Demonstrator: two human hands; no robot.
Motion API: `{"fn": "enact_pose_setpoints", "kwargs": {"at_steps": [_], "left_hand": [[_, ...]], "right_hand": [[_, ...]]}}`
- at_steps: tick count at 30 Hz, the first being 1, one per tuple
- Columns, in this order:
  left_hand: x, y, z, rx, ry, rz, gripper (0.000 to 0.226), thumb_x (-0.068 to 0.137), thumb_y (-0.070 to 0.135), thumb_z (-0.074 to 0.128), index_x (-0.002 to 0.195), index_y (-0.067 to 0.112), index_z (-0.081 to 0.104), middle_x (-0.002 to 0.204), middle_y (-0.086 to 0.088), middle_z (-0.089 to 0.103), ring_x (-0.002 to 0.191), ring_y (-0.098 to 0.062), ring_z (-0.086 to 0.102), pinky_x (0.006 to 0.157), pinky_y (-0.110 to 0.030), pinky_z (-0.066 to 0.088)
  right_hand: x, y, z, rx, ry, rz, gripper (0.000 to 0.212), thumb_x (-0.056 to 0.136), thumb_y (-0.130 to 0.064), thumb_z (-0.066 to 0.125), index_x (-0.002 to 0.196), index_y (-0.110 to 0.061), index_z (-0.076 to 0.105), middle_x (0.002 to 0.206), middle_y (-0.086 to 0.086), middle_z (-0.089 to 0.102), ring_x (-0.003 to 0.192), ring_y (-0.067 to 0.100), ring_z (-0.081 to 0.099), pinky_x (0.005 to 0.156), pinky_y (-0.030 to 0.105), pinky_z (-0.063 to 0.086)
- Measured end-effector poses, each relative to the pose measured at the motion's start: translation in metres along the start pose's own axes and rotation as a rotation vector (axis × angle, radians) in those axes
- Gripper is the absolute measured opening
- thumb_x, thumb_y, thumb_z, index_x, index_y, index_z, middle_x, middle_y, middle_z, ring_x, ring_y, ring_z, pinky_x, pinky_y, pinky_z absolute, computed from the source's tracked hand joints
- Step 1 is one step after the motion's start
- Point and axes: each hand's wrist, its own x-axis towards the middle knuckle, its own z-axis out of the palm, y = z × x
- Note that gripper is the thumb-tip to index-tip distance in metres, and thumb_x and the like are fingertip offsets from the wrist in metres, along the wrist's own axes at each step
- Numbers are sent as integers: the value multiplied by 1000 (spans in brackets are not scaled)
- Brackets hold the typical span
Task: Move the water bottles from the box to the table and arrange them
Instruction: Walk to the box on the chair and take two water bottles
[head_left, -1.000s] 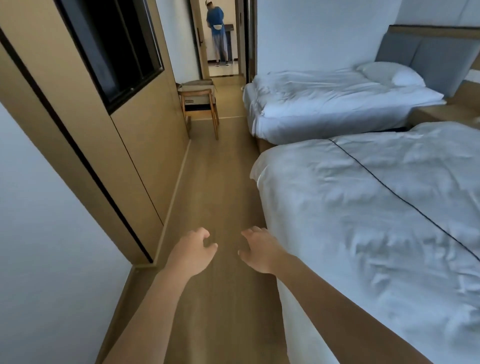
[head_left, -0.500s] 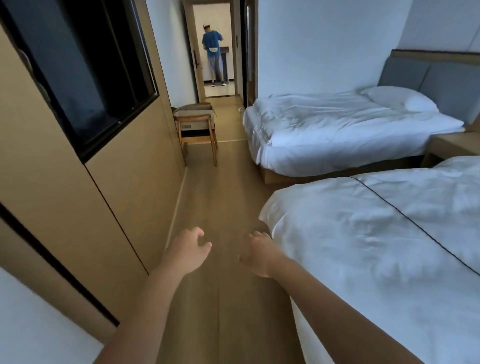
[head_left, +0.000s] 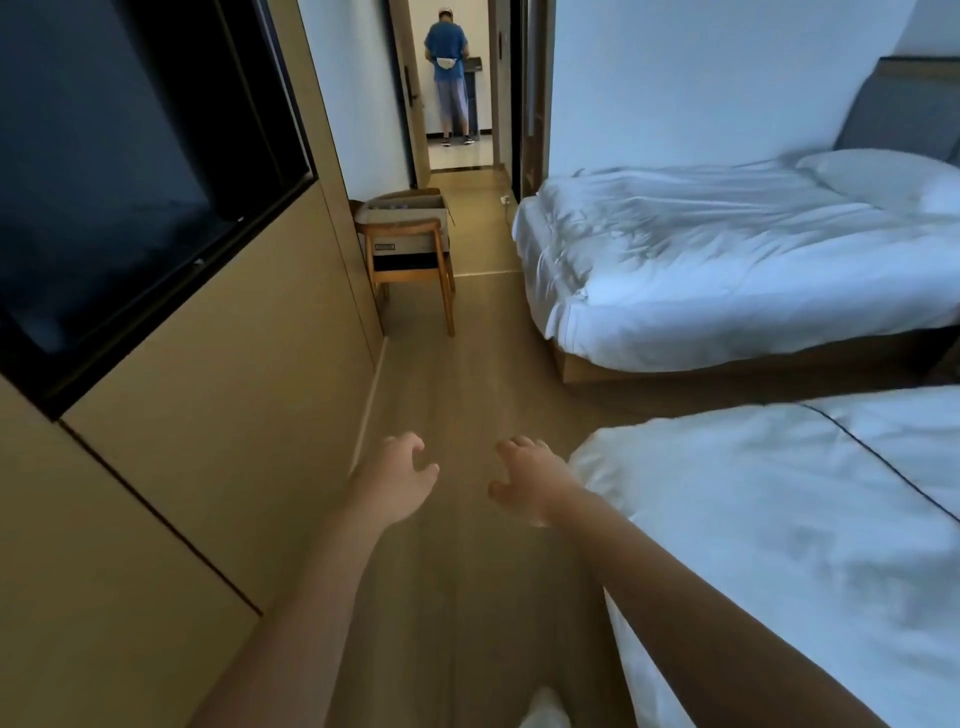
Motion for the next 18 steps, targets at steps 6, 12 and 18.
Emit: {"fn": "enact_pose_setpoints", "kwargs": {"at_steps": [6,12,18], "left_hand": [[141,27,-25,-16,78,-47,38,91,33,55,125,15,53,119,-6,58,99,-21,55,83,-30,44],[247,34,-26,-23,65,-84,40,91,34,55,127,16,52,124,-5,57,104,-21,56,86,-30,45],[364,29,-35,-10,35,-72,40,93,35,52,130,17,49,130,-5,54,113,-22,54,92,-34,47]], "right_hand": [[143,35,-47,-15,-12,-26,55,90,-33,51,139,-13,36,138,6,42,128,26,37,101,37,38],[254,56,-69,-52,-67,-62,55,91,-33,51,140,-11,36,139,7,42,127,26,37,101,37,39],[370,74,-84,-69,-73,-50,56,92,-32,51,141,-13,34,143,5,39,130,25,35,103,37,37]]}}
